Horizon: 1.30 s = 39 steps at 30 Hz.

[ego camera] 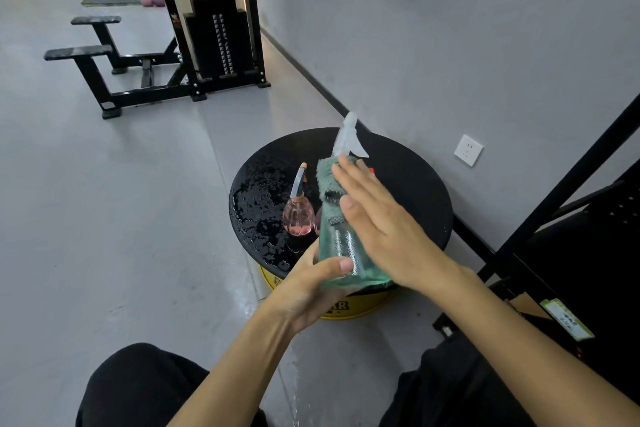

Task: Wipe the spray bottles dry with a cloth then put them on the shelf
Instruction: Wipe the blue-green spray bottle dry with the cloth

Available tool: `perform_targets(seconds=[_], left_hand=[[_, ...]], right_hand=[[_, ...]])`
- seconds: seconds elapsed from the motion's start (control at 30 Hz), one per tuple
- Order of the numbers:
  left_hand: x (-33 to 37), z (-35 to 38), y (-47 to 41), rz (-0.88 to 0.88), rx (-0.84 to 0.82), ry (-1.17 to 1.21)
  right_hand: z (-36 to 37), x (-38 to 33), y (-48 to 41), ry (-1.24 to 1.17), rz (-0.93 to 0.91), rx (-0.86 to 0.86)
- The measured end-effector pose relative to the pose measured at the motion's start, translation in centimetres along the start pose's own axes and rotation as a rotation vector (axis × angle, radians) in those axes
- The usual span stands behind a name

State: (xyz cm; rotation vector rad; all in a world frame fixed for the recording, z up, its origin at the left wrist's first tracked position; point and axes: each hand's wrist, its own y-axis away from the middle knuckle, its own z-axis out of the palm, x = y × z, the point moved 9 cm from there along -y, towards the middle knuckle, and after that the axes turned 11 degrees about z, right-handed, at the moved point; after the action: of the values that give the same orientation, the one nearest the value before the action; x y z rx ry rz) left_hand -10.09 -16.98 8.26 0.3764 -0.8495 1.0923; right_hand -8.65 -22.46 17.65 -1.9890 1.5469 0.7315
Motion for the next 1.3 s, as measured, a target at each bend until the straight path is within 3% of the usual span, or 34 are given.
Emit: perform_targets(seconds=[0.33,0.63,0.9,1.1,1.3], left_hand=[[0.4,-2.1,0.1,0.034,0.111,-0.030],[0.0,-0.9,0.3,-0.026,0.063,-0.085],[0.6,-1.8,0.5,0.043,0.110,-0.138],[0.4,-0.8,0.3,0.009,0.057,-0.138],[1.2,-1.2,0.2,0.081,0.066,-0.028]], right_hand=[[1.8,-0.9,2.9,0.076,-0.090,-0.012],[-0.4,0.1,-0.7,0.036,-0.021,0.059],[2.1,-1.1,3.5,0.202,-0.130,0.063],[0.1,-0.2,0.4,0.029,-0.034,0.048],[1.6,-1.3,2.8,0.063,-0.078,0.020]])
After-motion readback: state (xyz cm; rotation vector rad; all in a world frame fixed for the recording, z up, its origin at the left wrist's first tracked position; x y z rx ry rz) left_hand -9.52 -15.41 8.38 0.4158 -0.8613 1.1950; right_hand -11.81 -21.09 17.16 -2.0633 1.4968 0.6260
